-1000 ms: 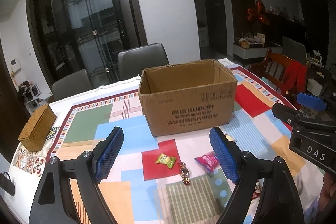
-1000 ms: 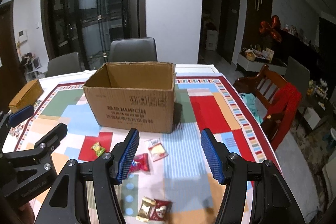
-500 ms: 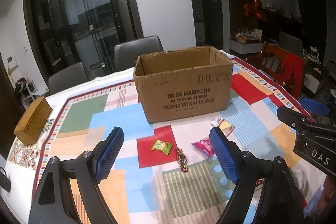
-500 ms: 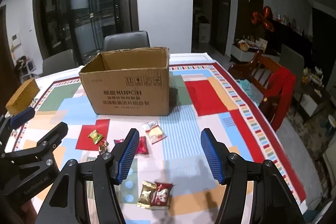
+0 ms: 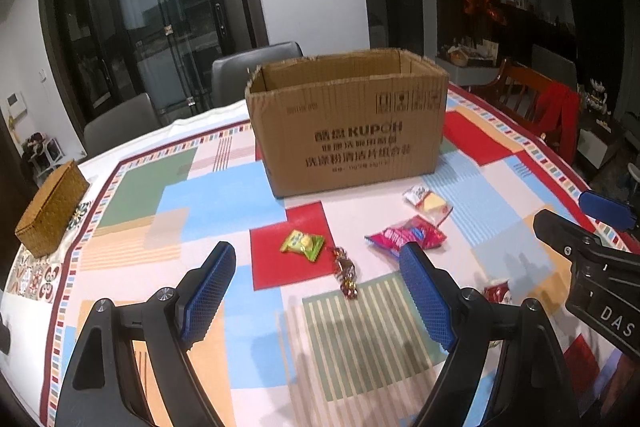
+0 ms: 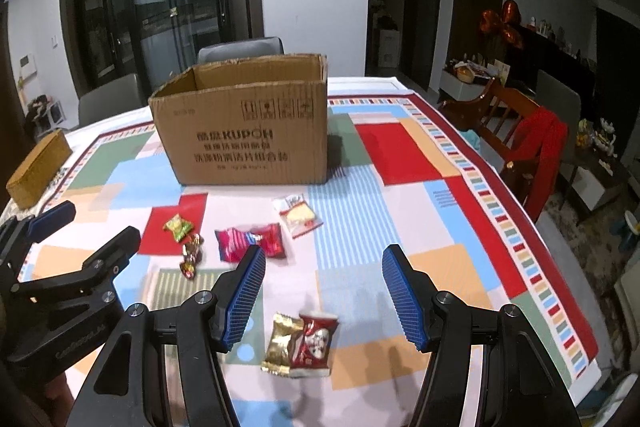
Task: Organize snacks
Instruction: 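Withdraw both open tools from the box back toward the remaining snacks, then close the right tool on the red-white biscuit while the left tool grasps the twisted candy, then lift the red-white biscuit and twisted candy and carry both over the box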
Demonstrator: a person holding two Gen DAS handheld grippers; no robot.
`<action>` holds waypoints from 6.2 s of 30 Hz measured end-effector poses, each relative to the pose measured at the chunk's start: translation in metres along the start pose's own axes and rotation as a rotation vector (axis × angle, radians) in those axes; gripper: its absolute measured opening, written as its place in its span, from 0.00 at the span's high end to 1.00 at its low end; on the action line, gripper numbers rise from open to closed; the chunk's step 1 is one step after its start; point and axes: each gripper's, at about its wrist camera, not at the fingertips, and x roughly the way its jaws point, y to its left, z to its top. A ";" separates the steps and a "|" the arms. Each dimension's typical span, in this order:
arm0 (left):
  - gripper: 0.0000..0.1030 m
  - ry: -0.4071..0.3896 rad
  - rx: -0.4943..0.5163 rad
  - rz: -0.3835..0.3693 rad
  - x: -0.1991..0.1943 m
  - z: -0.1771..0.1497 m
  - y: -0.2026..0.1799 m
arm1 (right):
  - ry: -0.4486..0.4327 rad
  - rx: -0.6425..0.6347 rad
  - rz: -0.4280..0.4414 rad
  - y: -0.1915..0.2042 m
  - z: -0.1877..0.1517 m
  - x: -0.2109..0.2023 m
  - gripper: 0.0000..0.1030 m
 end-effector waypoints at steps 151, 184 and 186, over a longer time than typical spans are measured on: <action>0.83 -0.002 -0.052 0.020 0.032 0.099 0.025 | -0.079 -0.090 0.076 0.006 0.113 0.042 0.78; 0.82 -0.074 -0.035 -0.011 0.085 0.184 0.042 | -0.147 -0.117 0.099 0.029 0.203 0.082 0.78; 0.82 -0.071 -0.032 -0.014 0.090 0.185 0.042 | -0.143 -0.119 0.101 0.031 0.206 0.087 0.78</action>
